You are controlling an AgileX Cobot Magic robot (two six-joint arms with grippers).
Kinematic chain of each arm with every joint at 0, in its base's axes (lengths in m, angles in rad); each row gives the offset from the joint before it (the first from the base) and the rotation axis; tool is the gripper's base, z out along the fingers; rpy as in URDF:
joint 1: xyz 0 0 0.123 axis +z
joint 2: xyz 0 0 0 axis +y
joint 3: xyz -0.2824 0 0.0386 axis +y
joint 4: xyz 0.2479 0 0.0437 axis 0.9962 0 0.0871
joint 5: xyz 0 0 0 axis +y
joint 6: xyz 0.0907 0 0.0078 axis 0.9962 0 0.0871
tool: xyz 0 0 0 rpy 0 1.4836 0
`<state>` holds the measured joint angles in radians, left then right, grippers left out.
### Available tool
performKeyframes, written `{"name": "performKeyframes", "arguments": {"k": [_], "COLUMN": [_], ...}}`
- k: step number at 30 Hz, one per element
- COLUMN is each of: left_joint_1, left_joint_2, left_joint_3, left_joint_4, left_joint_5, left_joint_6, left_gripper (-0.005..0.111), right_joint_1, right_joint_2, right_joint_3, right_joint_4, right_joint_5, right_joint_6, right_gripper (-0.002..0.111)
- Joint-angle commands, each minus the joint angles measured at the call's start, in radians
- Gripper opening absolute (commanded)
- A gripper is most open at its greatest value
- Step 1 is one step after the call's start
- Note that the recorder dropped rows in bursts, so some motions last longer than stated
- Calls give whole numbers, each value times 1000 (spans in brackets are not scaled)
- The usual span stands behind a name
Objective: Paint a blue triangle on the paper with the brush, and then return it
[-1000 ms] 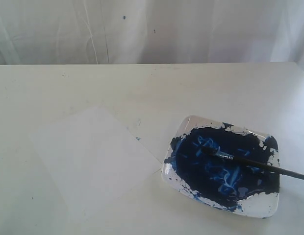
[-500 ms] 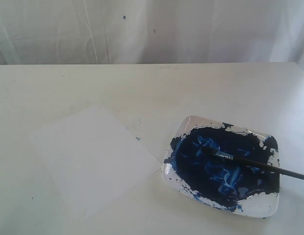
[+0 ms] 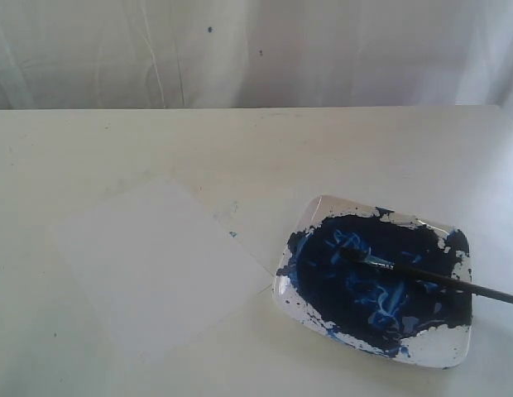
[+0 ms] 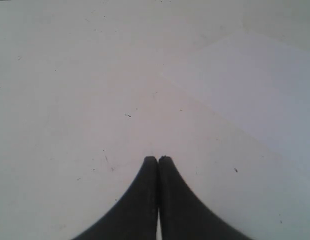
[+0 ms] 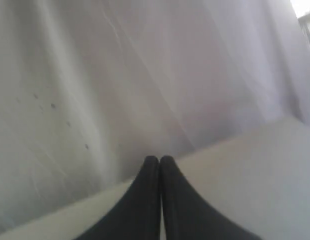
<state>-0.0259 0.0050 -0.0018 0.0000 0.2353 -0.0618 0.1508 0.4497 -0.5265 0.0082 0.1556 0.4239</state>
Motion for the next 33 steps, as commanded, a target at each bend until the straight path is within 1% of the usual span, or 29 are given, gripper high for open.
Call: {"name": "performKeyframes", "arguments": {"k": [1,2,4,9,13,15,19,26,29,31,33], "left_joint_1": [3,3,3,3,3,3,3,3,3,3,3], "left_joint_2": [-5,-5,-5,-5,-5,-5,-5,-5,-5,-5,-5], "left_joint_3": [2,2,2,2,2,2,2,2,2,2,2], "left_joint_4": [0,0,0,0,0,0,0,0,0,0,0], "left_joint_5": [-2,-2,-2,-2,-2,-2,-2,-2,-2,-2,-2], "left_joint_6": [2,2,2,2,2,2,2,2,2,2,2], "left_gripper": [0,0,0,0,0,0,0,0,0,0,0], "right_joint_1": [7,8,8,8,8,8,8,8,8,8,8], "right_joint_2": [242,300,351,430,439,439,439,445,464,483,510], "right_joint_3": [-119,-125,-125,-125,-123,-123,-123,-79,-38,-18,0], "right_joint_4": [136,213,289,315,317,317,317,305,291,240,150], "right_joint_5": [324,371,441,586,607,599,593,417,334,302,294], "right_joint_6": [-22,-46,-66,-60,-54,-52,50,214,308,402,535], "right_gripper": [0,0,0,0,0,0,0,0,0,0,2]}}
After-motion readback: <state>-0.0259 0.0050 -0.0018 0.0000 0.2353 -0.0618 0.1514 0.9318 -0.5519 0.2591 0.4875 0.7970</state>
